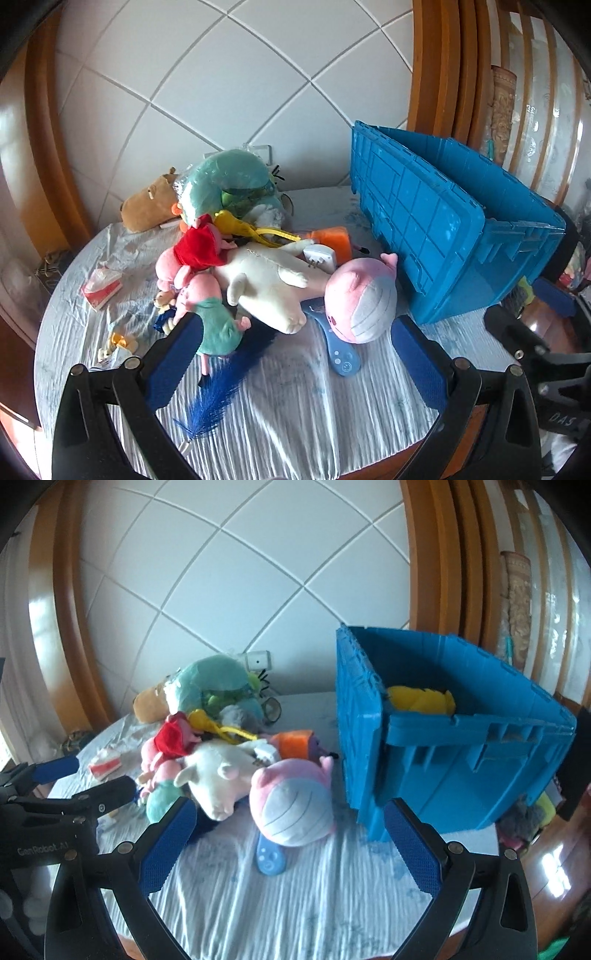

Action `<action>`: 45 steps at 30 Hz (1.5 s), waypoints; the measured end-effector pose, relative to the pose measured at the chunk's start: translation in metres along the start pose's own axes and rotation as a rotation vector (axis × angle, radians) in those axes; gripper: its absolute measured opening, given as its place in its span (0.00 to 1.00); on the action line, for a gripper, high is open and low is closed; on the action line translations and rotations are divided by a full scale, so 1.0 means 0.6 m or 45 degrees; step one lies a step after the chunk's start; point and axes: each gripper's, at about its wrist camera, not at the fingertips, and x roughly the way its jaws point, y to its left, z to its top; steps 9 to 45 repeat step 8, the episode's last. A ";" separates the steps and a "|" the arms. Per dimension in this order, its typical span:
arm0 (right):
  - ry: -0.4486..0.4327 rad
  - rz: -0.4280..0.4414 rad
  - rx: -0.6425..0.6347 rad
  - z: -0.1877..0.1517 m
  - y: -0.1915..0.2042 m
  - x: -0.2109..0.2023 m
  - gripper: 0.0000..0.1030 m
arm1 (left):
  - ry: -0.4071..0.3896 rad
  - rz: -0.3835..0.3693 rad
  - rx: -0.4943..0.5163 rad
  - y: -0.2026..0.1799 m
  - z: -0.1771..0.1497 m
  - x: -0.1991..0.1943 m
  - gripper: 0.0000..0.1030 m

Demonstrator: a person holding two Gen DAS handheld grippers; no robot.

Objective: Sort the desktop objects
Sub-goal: 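Withdraw both tools from the crate toward the plush pile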

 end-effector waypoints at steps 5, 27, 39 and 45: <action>-0.016 0.004 -0.031 0.009 -0.004 -0.005 1.00 | -0.007 0.033 -0.019 0.000 0.000 -0.007 1.00; -0.017 0.022 -0.034 0.011 -0.004 -0.002 1.00 | -0.005 0.048 -0.025 0.001 0.001 -0.008 1.00; -0.017 0.022 -0.034 0.011 -0.004 -0.002 1.00 | -0.005 0.048 -0.025 0.001 0.001 -0.008 1.00; -0.017 0.022 -0.034 0.011 -0.004 -0.002 1.00 | -0.005 0.048 -0.025 0.001 0.001 -0.008 1.00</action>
